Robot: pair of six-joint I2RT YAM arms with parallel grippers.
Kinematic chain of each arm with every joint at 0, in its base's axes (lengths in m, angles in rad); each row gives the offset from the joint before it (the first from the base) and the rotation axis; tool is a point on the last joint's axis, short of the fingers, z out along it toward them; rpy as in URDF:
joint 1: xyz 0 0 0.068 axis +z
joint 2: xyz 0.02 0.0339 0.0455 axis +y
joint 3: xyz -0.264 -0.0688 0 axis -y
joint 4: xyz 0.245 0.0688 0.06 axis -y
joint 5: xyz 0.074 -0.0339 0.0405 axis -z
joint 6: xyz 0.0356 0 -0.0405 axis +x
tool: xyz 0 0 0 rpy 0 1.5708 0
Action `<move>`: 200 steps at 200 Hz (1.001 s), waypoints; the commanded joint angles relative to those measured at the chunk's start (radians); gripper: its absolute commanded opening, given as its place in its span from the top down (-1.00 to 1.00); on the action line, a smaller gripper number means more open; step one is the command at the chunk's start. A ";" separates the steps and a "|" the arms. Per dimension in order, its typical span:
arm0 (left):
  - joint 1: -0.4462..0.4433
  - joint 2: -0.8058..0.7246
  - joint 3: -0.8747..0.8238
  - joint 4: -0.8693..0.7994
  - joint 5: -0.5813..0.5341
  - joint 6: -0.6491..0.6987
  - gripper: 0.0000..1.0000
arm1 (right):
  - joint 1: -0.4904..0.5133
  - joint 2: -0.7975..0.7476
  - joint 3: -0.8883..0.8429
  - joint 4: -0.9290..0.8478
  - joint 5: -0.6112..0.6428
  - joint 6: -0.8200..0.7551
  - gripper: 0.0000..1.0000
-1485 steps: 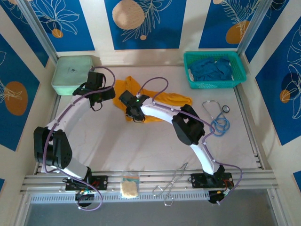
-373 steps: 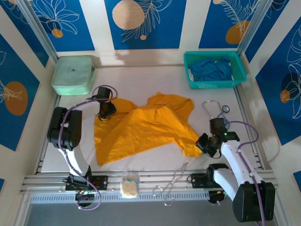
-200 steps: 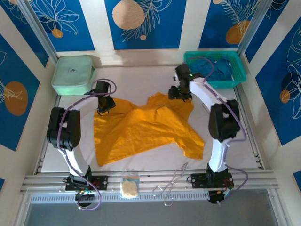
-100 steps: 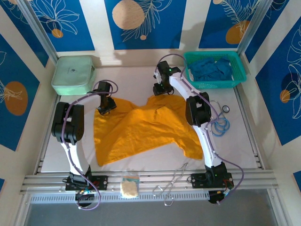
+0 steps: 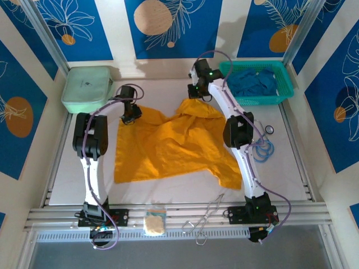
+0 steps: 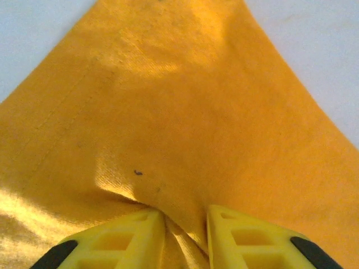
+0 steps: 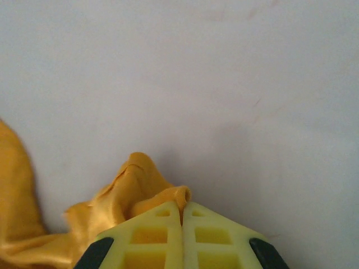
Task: Fold and stack the t-shirts
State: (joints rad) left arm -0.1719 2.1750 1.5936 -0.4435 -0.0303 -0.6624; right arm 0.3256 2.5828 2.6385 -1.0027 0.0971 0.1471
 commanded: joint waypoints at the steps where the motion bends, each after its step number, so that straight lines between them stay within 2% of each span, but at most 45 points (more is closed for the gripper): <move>1: 0.010 0.088 0.078 -0.103 0.041 0.019 0.47 | -0.020 -0.072 0.040 0.006 -0.064 0.031 1.00; 23: 0.012 0.086 0.120 -0.121 0.028 0.025 0.48 | -0.010 -0.154 -0.047 0.013 -0.084 0.034 1.00; 42: 0.015 0.058 0.112 -0.125 0.011 0.027 0.48 | 0.022 -0.258 -0.221 0.052 -0.064 0.041 1.00; 67: 0.023 0.014 0.063 -0.106 0.001 0.025 0.47 | 0.076 -0.403 -0.493 0.155 -0.002 0.070 1.00; 93: 0.030 -0.015 0.020 -0.097 0.000 0.027 0.46 | 0.102 -0.439 -0.615 0.158 0.064 0.124 1.00; 105: 0.033 -0.024 -0.001 -0.091 -0.004 0.026 0.46 | 0.104 -0.425 -0.632 0.144 0.097 0.139 0.82; 124: 0.041 -0.038 -0.030 -0.086 -0.009 0.029 0.45 | 0.104 -0.391 -0.615 0.101 0.153 0.148 0.40; 136: 0.043 -0.048 -0.047 -0.083 -0.011 0.029 0.45 | 0.110 -0.386 -0.609 0.088 0.180 0.138 0.24; 157: 0.046 -0.067 -0.076 -0.072 -0.009 0.032 0.45 | 0.142 -0.408 -0.638 0.093 0.213 0.097 0.17; 183: 0.048 -0.083 -0.087 -0.069 0.002 0.039 0.44 | 0.219 -0.464 -0.722 0.120 0.252 0.036 0.22; 200: 0.048 -0.097 -0.091 -0.066 0.010 0.045 0.43 | 0.281 -0.491 -0.772 0.114 0.327 0.037 0.24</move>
State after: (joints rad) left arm -0.1390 2.1166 1.5246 -0.4828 -0.0196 -0.6441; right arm 0.5102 2.1689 1.9266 -0.8726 0.3313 0.2214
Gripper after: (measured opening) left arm 0.280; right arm 0.385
